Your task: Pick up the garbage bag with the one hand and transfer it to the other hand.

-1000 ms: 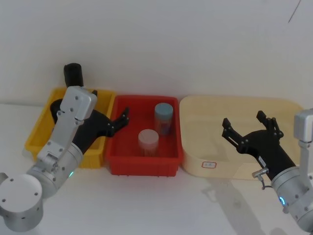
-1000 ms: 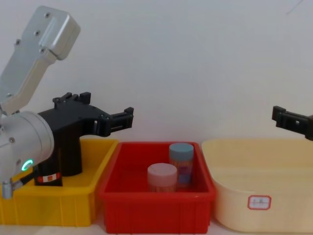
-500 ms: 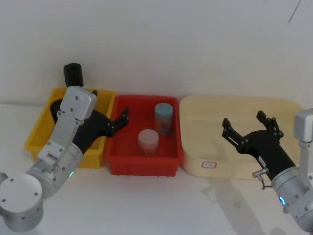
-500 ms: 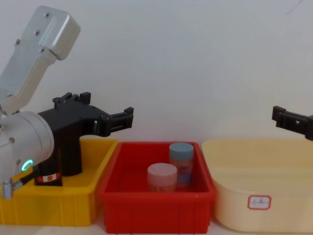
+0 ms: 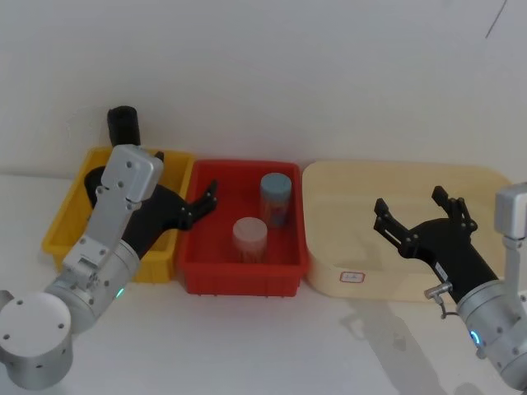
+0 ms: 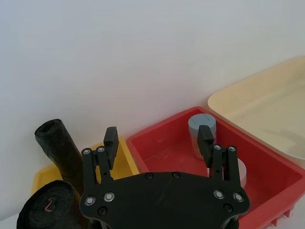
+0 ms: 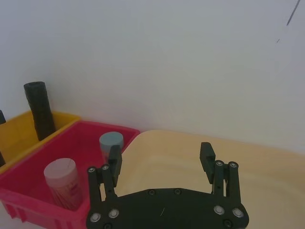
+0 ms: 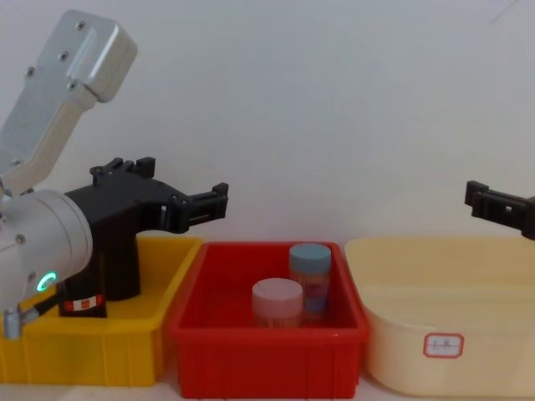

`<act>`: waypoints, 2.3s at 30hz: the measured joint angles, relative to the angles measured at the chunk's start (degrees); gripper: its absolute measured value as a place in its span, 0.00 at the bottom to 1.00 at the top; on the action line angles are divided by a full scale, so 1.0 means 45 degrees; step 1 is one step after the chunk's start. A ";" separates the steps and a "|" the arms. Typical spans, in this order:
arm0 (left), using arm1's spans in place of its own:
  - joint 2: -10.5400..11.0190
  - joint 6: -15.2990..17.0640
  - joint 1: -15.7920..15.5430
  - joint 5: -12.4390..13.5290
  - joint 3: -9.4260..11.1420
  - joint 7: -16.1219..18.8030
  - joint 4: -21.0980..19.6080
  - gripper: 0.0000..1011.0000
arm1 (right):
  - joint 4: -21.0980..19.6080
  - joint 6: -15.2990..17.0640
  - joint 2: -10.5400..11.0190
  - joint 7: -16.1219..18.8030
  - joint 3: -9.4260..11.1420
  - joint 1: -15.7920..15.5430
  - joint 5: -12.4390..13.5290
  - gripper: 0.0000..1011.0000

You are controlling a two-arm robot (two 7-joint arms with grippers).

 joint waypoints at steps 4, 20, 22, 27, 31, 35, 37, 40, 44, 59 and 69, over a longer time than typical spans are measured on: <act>0.0000 0.0000 0.0000 0.0001 0.0000 0.0000 0.0000 0.99 | 0.0000 0.0000 0.0000 0.0000 0.0000 0.0000 0.0000 0.99; 0.0000 0.0012 -0.0026 -0.0006 -0.0015 -0.0057 -0.0006 0.99 | -0.0001 0.0013 -0.0005 0.0000 0.0001 0.0012 -0.0008 0.99; 0.0017 0.0030 -0.0058 -0.0023 -0.0035 -0.0127 -0.0040 0.99 | -0.0019 0.0055 -0.0008 0.0000 -0.0005 0.0038 -0.0029 0.99; 0.0172 0.0275 -0.0243 -0.0262 -0.0182 -0.0536 -0.0329 0.99 | -0.0278 0.0458 -0.0008 0.0027 -0.0116 0.0296 -0.0137 0.99; 0.0381 0.0543 -0.0399 -0.0546 -0.0414 -0.0894 -0.0742 0.99 | -0.0534 0.0967 -0.0007 0.0140 -0.0224 0.0606 -0.0186 0.99; 0.0684 0.0895 -0.0493 -0.1012 -0.0799 -0.1364 -0.1273 0.99 | -0.0800 0.1539 -0.0048 0.0286 -0.0340 0.1004 -0.0180 0.99; 0.0932 0.1066 -0.0500 -0.1304 -0.1126 -0.1629 -0.1606 0.99 | -0.0915 0.1867 -0.0083 0.0365 -0.0390 0.1198 -0.0142 0.99; 0.1259 0.1295 -0.0426 -0.1745 -0.1582 -0.2017 -0.1947 0.99 | -0.1021 0.2378 -0.0137 0.0497 -0.0442 0.1455 -0.0035 0.99; 0.1739 0.1567 -0.0226 -0.2279 -0.2210 -0.2495 -0.2278 0.99 | -0.1072 0.2999 -0.0201 0.0688 -0.0494 0.1752 0.0146 0.99; 0.3589 0.2176 0.1446 -0.3868 -0.4565 -0.3902 -0.2524 0.99 | -0.0307 0.5000 -0.0527 0.1492 -0.1078 0.3137 0.0586 0.99; 0.4254 0.2073 0.2551 -0.4427 -0.5373 -0.4471 -0.2303 0.99 | 0.0514 0.5753 -0.0749 0.1929 -0.1612 0.3932 0.0590 0.99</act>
